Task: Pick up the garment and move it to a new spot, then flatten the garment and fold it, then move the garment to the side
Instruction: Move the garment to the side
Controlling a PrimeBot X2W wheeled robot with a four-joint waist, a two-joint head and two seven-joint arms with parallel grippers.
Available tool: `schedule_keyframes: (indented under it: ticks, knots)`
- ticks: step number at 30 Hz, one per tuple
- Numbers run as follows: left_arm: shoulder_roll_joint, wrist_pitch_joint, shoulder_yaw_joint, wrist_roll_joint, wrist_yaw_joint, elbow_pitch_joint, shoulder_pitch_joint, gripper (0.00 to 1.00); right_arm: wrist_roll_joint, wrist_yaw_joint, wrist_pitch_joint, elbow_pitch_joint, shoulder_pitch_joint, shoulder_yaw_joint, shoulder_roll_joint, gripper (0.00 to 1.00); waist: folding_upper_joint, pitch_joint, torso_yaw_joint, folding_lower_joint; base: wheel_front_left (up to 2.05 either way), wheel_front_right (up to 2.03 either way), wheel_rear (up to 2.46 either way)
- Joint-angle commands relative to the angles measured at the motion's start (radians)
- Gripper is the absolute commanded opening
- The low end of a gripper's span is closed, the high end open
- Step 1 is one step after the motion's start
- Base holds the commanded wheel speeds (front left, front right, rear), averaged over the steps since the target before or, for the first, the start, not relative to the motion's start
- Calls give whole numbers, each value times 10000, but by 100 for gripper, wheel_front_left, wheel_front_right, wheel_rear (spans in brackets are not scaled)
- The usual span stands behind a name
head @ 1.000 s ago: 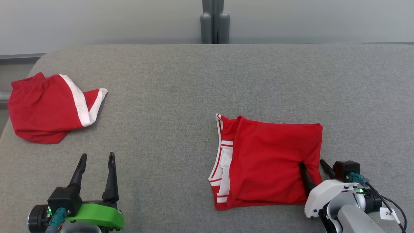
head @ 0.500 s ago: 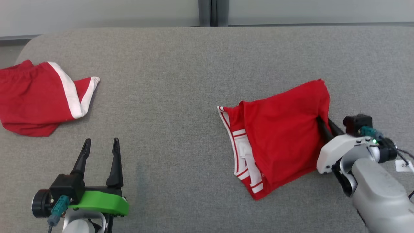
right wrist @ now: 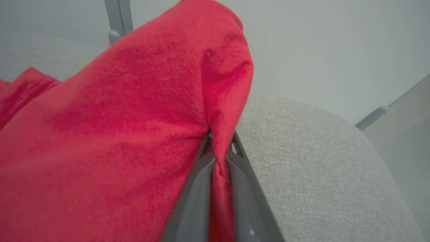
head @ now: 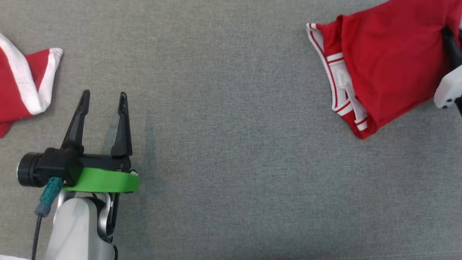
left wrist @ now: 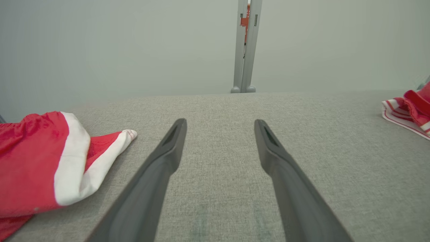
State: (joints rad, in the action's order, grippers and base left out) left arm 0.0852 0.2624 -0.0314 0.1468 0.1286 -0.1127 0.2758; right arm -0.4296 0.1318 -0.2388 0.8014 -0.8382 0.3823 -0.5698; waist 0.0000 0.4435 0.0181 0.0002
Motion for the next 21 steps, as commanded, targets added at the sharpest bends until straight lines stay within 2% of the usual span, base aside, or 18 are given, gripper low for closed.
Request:
schedule_keyframes:
  ticks: [1,10,15,21]
  knots:
    - [173,32,35,-50,34,116,258,100,-63,-22,45,-133,-251,7,-227,0,0,1199,-774,-2,0,0,0]
    - [823,31,234,-279,32,1119,174,100,-366,-22,433,-780,-1232,-71,-1731,0,0,2102,-1885,-2,0,0,0]
    - [1097,31,409,-366,-24,1715,-43,100,-461,-24,629,-1060,-1617,-62,-2148,0,0,2322,-2310,-2,0,0,0]
    - [1274,-133,448,-418,-91,2335,-216,100,-527,-22,873,-1192,-2002,-170,-2510,0,0,2435,-2484,-2,0,0,0]
